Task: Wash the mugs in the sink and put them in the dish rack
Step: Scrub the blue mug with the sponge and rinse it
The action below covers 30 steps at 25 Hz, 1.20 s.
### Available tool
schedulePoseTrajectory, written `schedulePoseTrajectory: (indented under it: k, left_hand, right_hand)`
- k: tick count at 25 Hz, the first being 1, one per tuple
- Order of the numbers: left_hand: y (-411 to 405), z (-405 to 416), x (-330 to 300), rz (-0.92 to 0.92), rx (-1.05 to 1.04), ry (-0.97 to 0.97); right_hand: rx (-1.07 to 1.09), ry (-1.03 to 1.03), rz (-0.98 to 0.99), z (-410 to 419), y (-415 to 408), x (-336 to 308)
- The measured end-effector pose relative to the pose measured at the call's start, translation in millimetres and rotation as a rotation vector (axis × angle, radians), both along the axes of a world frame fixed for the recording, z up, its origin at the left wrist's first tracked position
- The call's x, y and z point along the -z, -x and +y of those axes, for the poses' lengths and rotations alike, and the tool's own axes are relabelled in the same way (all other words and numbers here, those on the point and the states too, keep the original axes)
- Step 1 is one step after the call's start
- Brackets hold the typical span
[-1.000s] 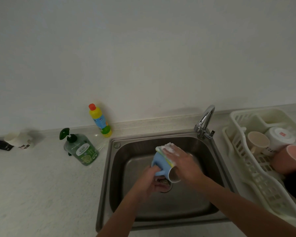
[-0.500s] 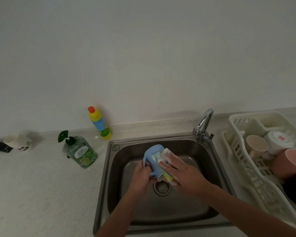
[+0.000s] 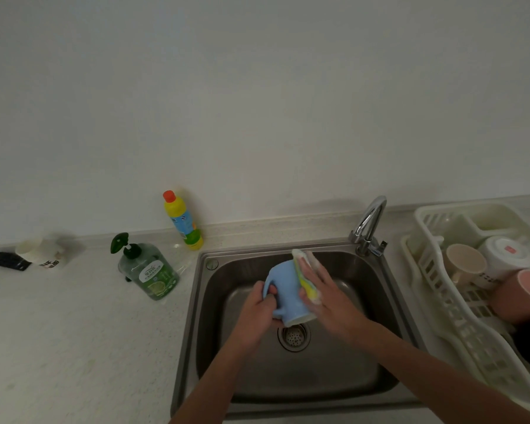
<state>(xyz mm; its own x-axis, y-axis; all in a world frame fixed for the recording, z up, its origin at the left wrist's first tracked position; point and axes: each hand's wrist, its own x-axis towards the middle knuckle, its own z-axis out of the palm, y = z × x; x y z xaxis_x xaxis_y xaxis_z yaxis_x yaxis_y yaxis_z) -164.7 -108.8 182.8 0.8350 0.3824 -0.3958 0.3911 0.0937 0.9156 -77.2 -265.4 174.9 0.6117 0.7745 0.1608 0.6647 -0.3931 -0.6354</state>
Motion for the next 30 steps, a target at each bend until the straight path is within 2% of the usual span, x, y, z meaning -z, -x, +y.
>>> schedulePoseTrajectory:
  k: [1,6,8,11,13,15,17,19,21,23,24,27,30]
  left_hand:
    - [1,3,2,-0.010,-0.025,-0.002]
    - [1,3,4,-0.070,-0.012,0.044]
    - [0,3,4,-0.074,-0.018,0.069]
    - [0,5,5,-0.077,0.016,0.083]
    - [2,6,6,-0.073,0.050,0.064]
    - [5,8,7,-0.067,-0.007,0.122]
    - [6,13,5,-0.084,-0.089,0.212]
    - [7,18,3,-0.128,-0.117,0.226]
    - [7,19,1,-0.142,-0.099,0.175]
    - [7,15,0,-0.124,-0.060,0.119]
    - [7,13,1,-0.113,-0.040,0.102]
    - [5,9,5,-0.079,0.000,0.052]
    - [5,10,4,-0.049,-0.011,0.035]
  right_hand:
    - [-0.024,0.027,-0.020,-2,5,2]
    - [-0.083,0.229,-0.450,7,15,19]
    - [-0.089,0.252,-0.383,17,14,17]
    - [-0.019,0.155,-0.301,20,8,14]
    - [0.015,0.074,-0.107,20,0,4]
    - [0.023,-0.063,0.160,17,-6,-3]
    - [0.012,-0.137,0.262,10,-3,1]
    - [-0.019,-0.001,0.140,6,8,9]
    - [-0.007,0.073,-0.124,9,17,17]
    - [-0.095,0.112,-0.402,15,16,22]
    - [-0.117,0.148,-0.470,19,13,23]
    - [-0.073,0.141,-0.391,22,7,15]
    - [-0.028,0.033,-0.098,11,-3,4]
